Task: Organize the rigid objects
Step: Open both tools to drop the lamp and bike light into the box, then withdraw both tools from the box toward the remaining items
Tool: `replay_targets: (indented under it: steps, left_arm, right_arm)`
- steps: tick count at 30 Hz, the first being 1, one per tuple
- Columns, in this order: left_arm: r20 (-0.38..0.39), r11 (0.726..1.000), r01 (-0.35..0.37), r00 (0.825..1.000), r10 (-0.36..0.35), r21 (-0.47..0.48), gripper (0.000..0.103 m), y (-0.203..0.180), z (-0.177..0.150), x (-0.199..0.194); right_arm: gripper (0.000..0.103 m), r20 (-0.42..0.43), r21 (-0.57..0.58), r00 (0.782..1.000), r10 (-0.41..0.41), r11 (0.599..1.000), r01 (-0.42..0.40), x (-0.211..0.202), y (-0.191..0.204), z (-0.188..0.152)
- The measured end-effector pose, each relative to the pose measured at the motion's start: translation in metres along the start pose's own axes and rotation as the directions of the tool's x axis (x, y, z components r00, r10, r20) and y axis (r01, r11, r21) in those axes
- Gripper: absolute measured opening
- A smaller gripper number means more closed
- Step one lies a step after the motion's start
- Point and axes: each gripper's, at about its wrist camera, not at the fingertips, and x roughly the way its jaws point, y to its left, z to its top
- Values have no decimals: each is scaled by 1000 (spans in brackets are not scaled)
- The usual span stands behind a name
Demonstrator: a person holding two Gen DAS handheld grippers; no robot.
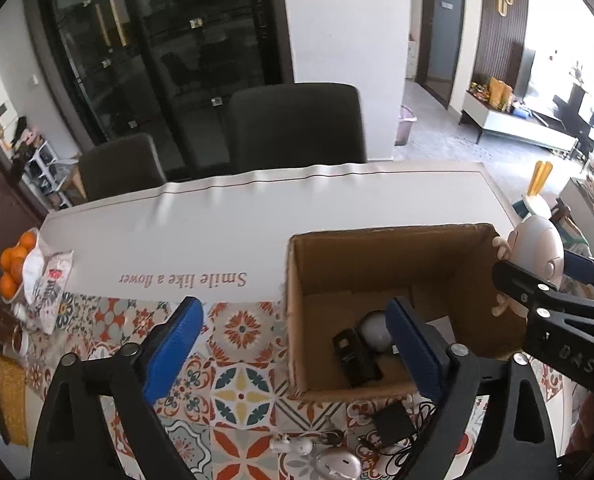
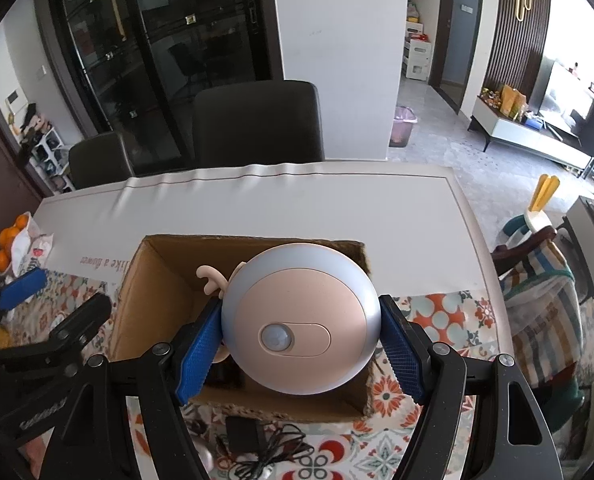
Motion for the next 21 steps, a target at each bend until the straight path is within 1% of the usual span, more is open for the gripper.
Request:
replay_targets:
  steps: [2,3,4,10,12,21]
  left_arm:
    - [16,1000,-11,1000,11,-2,97,3,-1,-3]
    - [21,1000,-23,1000,23,-2,98,4,-1,-4]
    - [27,1000,-30,999,30,-1,98,5,-2,-5]
    - [43,999,-46,998,46,-8,99,11,-9,-16]
    - [51,999,-53,997,53,-9,102,11,-14,-21]
    - [67,999,-48,996,50,-24,103,18,-40,-46]
  right_arm:
    - [76,0,-7,1000,2,1000,-2,1,3,1]
    - [84,10,-13,1000,-12,1000,12,0,6,1]
    - [88,19,-17,1000,-23,1000,23,-1,8,2]
    - [88,38,-16,999,-32,999,32,-15,10,-5]
    - [88,43,-14,999,-21,1000,22,-21,10,-10]
    - [88,82,6,997,14,1000,-14,-52,7,-39]
